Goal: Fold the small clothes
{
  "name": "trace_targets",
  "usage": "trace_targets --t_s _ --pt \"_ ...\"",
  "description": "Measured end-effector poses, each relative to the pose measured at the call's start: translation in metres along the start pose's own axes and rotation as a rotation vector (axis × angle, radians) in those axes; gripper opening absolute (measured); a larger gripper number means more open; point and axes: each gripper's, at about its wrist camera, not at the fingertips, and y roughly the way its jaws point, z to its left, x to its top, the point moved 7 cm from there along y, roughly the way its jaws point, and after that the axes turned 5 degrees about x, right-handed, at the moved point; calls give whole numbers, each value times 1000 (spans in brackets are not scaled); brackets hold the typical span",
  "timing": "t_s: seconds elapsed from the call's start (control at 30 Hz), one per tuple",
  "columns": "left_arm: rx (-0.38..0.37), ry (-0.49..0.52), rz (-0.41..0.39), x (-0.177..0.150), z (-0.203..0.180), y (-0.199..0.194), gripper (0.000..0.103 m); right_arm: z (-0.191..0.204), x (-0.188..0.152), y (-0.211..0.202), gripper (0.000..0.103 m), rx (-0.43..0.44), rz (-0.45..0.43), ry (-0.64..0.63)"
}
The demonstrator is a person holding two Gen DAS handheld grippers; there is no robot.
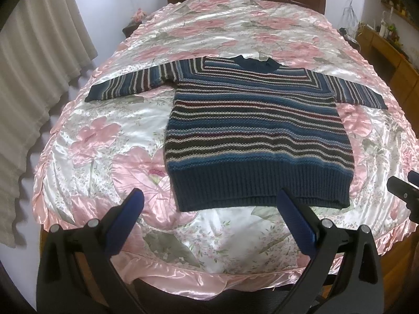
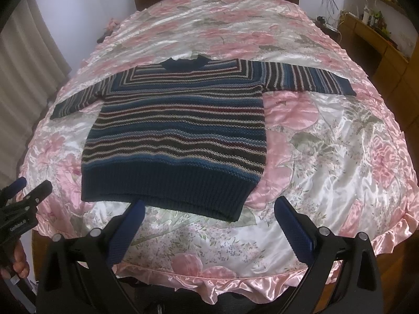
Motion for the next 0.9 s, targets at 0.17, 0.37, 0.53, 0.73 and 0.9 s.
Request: trace_targets --t_s 0.17,0.37,0.53,0.73,0.9 --pt "0 0 1 0 0 0 100 1 0 0 99 4 -1 0" --pt "1 1 2 -1 0 0 100 0 0 0 99 3 0 2" --pt "0 1 1 -1 0 1 100 0 0 -1 99 2 -2 -3" --pt "0 3 3 -2 2 2 100 -1 -1 1 99 -6 1 -7" --pt "0 2 3 -2 1 2 100 -1 -1 1 99 -6 -1 -6"
